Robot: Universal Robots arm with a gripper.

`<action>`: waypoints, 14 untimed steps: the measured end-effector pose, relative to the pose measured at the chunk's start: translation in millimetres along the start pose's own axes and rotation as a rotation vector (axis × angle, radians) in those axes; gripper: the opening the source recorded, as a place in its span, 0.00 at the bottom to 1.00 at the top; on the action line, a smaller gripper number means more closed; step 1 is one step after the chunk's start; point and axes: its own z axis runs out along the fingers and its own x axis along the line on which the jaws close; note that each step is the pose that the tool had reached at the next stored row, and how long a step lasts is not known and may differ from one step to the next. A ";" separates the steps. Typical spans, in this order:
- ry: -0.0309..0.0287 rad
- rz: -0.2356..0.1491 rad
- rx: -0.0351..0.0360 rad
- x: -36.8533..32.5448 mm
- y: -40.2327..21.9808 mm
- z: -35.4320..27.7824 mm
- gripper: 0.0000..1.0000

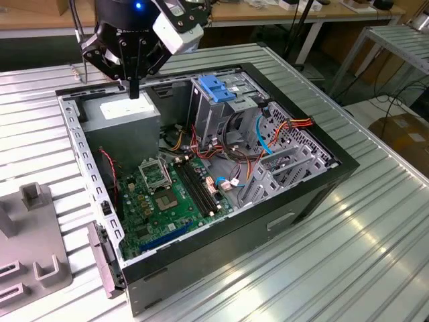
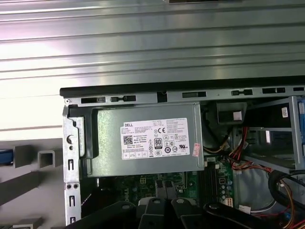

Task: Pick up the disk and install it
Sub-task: 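Reach for the disk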

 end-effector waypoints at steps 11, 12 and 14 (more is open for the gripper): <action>0.0000 0.000 0.0000 39.5 1.8 -0.7 0.10; 0.0000 0.001 0.0000 42.3 1.7 -0.7 0.10; 0.0000 0.001 0.0001 48.5 1.5 -0.9 0.10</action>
